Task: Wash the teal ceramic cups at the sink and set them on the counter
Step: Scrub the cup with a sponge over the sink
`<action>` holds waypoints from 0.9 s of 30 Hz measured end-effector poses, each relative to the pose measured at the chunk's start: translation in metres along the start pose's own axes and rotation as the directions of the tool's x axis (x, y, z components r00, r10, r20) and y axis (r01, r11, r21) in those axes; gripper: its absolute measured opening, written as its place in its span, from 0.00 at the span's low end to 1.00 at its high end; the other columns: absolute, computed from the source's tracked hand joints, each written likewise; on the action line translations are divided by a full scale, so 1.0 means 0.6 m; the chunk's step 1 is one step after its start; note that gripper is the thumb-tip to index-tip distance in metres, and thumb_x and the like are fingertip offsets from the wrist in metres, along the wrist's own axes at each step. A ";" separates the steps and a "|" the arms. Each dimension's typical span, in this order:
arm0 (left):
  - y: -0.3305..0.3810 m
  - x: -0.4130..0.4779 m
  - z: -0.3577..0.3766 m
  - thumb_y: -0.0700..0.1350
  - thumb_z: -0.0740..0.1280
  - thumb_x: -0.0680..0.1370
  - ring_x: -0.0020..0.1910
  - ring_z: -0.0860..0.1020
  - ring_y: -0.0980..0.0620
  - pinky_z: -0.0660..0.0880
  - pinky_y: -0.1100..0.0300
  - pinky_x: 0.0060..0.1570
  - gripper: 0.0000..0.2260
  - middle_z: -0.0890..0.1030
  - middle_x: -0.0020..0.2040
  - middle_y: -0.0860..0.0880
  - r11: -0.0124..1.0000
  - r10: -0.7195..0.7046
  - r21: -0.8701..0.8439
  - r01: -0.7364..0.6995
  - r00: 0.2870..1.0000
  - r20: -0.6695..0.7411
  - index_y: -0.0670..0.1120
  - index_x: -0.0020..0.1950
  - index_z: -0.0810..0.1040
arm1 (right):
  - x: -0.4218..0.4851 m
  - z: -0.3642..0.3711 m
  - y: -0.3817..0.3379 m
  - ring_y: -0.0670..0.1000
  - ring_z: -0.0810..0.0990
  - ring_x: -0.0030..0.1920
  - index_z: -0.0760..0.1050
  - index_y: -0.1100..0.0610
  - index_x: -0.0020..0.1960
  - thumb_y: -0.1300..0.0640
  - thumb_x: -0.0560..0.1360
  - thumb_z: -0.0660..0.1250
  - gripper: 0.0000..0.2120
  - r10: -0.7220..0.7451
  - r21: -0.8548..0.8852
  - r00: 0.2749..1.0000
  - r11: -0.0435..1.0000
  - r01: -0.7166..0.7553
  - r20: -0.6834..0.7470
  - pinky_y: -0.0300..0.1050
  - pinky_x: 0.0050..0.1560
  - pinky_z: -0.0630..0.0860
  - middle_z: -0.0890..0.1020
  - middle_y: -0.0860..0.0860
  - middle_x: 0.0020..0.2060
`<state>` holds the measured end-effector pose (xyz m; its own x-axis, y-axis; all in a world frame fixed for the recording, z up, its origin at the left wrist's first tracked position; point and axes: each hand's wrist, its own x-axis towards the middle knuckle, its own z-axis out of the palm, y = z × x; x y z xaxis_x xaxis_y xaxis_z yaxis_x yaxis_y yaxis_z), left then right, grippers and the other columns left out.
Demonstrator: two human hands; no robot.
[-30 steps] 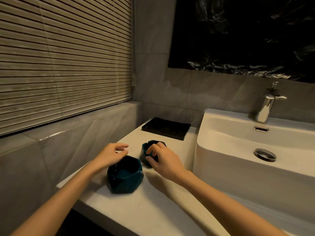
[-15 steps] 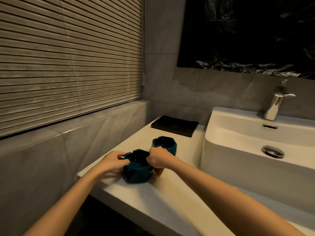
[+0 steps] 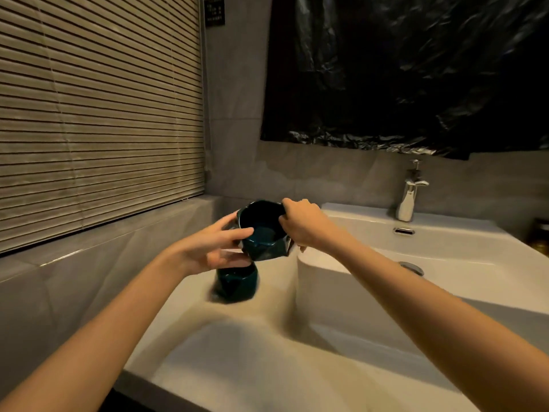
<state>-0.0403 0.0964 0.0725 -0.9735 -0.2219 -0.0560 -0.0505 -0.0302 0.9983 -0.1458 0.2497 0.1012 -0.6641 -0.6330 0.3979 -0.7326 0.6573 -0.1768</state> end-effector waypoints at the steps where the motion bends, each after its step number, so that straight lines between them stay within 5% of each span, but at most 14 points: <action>1: 0.008 0.013 0.020 0.38 0.69 0.75 0.48 0.83 0.41 0.81 0.50 0.47 0.21 0.79 0.56 0.42 0.999 0.026 -0.037 -0.025 0.999 0.040 0.60 0.61 0.70 | -0.003 -0.013 0.022 0.64 0.79 0.39 0.64 0.60 0.45 0.57 0.79 0.53 0.07 0.014 -0.007 0.999 1.000 -0.014 -0.033 0.57 0.42 0.79 0.75 0.62 0.43; 6: 0.024 0.093 0.130 0.35 0.75 0.67 0.54 0.80 0.39 0.81 0.49 0.46 0.39 0.71 0.68 0.42 0.986 0.169 -0.006 -0.169 0.980 0.105 0.60 0.71 0.64 | -0.030 -0.064 0.139 0.64 0.78 0.38 0.66 0.57 0.53 0.59 0.77 0.53 0.07 0.099 0.025 0.980 0.995 -0.097 -0.172 0.60 0.40 0.79 0.77 0.62 0.43; 11: 0.022 0.160 0.235 0.35 0.77 0.65 0.58 0.77 0.46 0.80 0.57 0.46 0.43 0.73 0.66 0.45 0.889 0.376 0.218 -0.402 0.914 0.155 0.57 0.73 0.61 | -0.070 -0.086 0.245 0.61 0.78 0.36 0.61 0.53 0.57 0.61 0.76 0.56 0.10 0.169 0.144 0.955 0.980 -0.137 -0.243 0.61 0.38 0.79 0.79 0.59 0.41; 16: 0.008 0.202 0.316 0.36 0.77 0.64 0.57 0.75 0.53 0.77 0.59 0.55 0.39 0.76 0.61 0.53 0.626 0.618 0.413 -0.662 0.744 0.254 0.55 0.71 0.67 | -0.108 -0.082 0.327 0.57 0.79 0.46 0.59 0.53 0.70 0.68 0.75 0.59 0.26 0.243 0.287 0.926 0.945 -0.158 -0.289 0.53 0.46 0.80 0.79 0.59 0.52; 20: 0.000 0.220 0.361 0.35 0.76 0.65 0.55 0.73 0.57 0.72 0.71 0.56 0.35 0.75 0.57 0.49 0.289 0.805 0.506 -0.813 0.492 0.332 0.52 0.68 0.68 | -0.123 -0.073 0.373 0.53 0.78 0.51 0.61 0.48 0.69 0.69 0.75 0.63 0.28 0.217 0.295 0.876 0.951 -0.091 -0.430 0.50 0.49 0.79 0.79 0.54 0.54; 24: 0.006 0.231 0.382 0.35 0.76 0.67 0.54 0.77 0.48 0.79 0.57 0.53 0.36 0.74 0.58 0.43 -0.009 0.855 0.575 -0.818 0.292 0.428 0.49 0.69 0.63 | -0.140 -0.071 0.392 0.51 0.77 0.52 0.58 0.47 0.70 0.66 0.76 0.64 0.29 0.177 0.258 0.817 0.966 -0.036 -0.549 0.47 0.50 0.81 0.74 0.56 0.58; 27: 0.002 0.232 0.387 0.35 0.76 0.66 0.52 0.78 0.46 0.79 0.57 0.49 0.37 0.74 0.57 0.42 -0.091 0.840 0.587 -0.805 0.255 0.479 0.49 0.69 0.62 | -0.152 -0.068 0.399 0.52 0.77 0.53 0.57 0.51 0.71 0.64 0.77 0.65 0.28 0.150 0.210 0.816 0.977 -0.036 -0.558 0.42 0.48 0.80 0.72 0.57 0.61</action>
<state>-0.2280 0.2919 0.0703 -0.3973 0.3853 0.8329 0.6572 0.7529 -0.0348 -0.2548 0.4816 0.0592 -0.5680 -0.1899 0.8008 -0.7235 0.5791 -0.3758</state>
